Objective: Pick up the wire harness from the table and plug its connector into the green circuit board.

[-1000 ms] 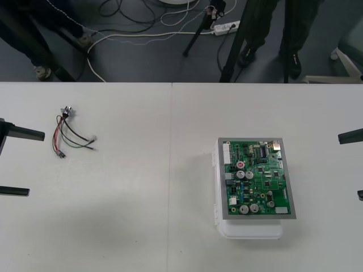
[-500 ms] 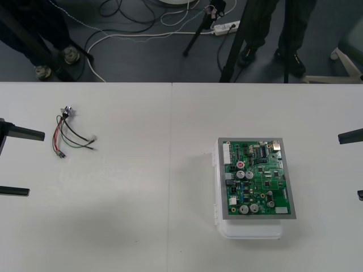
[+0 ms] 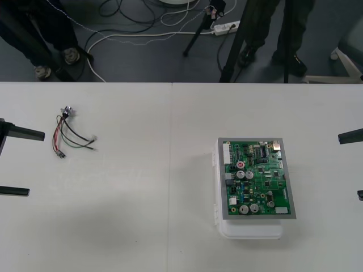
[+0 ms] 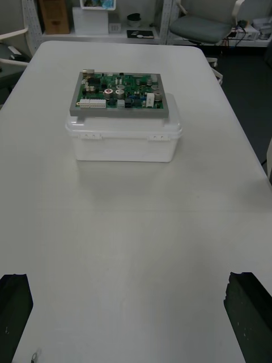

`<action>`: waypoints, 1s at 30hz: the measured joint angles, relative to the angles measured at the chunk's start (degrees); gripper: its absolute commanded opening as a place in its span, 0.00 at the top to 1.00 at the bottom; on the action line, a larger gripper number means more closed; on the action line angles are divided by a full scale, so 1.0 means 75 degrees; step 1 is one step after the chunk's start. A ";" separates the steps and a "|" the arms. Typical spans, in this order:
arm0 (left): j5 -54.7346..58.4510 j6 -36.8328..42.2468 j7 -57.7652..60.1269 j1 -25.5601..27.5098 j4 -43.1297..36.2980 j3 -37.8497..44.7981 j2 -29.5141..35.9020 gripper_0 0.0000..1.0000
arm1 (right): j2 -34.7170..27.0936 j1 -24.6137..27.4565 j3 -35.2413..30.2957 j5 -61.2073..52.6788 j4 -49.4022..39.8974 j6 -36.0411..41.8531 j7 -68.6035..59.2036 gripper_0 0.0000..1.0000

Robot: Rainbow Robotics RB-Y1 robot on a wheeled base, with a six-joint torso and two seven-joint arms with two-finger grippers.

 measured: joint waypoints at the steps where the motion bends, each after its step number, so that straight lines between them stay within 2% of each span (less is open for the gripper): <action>1: 0.0000 0.0000 0.0000 0.0000 0.0000 0.0000 0.0000 0.00 | 0.0000 0.0000 0.0000 0.0000 0.0000 0.0000 0.0000 0.00; 30: -0.0004 0.0000 0.0000 0.0013 0.0024 -0.0046 -0.0051 0.00 | 0.0001 0.0001 0.0000 0.0000 0.0000 0.0000 0.0000 0.00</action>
